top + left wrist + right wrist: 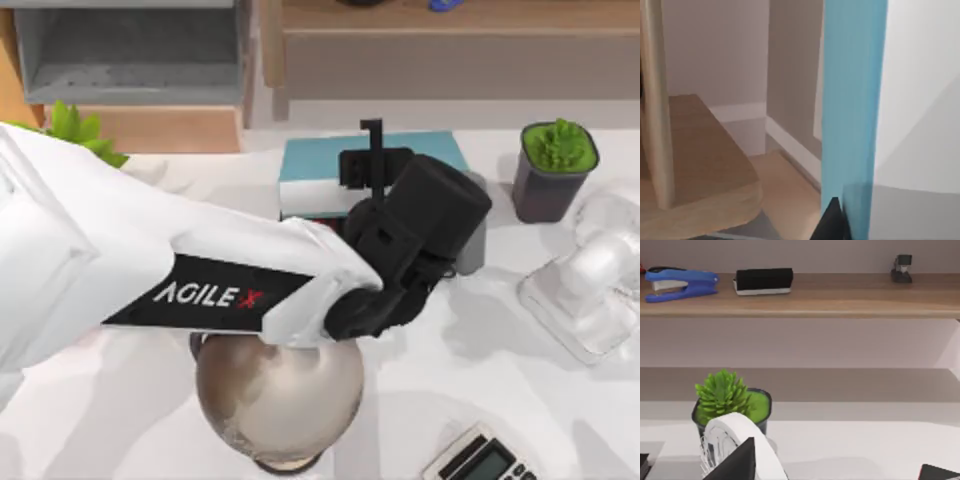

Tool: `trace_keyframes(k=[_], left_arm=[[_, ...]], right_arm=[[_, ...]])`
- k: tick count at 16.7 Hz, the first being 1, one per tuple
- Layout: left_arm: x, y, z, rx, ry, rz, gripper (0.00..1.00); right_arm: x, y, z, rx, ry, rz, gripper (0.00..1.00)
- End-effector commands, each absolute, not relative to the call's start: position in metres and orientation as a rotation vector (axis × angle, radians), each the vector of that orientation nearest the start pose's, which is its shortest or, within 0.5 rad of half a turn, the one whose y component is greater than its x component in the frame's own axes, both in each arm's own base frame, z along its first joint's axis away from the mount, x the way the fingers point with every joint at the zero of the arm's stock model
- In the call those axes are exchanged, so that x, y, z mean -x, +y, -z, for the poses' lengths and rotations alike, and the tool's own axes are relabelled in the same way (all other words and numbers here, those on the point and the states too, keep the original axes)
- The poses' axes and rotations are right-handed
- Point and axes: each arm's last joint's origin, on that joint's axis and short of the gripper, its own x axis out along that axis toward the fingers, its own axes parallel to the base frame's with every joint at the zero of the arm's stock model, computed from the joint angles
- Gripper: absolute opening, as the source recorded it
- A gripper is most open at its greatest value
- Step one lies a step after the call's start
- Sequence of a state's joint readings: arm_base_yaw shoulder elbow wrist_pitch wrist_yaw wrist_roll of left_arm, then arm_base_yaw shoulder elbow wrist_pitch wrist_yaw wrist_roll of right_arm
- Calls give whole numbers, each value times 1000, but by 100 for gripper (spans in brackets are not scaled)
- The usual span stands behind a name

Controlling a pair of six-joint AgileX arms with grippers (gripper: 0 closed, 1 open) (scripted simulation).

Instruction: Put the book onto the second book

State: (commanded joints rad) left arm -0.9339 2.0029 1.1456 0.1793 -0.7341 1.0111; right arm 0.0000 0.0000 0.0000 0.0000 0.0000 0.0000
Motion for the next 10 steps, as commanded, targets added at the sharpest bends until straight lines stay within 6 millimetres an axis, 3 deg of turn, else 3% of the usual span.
trace_keyframes(k=[3, 10], left_arm=[[-264, -317, -117, -1542, 383, 438, 0], [-265, -319, -123, -1537, 365, 447, 0]], right_arm=[[-106, -1, -160, 0, 0, 0, 100], [-106, -1, -160, 0, 0, 0, 100]])
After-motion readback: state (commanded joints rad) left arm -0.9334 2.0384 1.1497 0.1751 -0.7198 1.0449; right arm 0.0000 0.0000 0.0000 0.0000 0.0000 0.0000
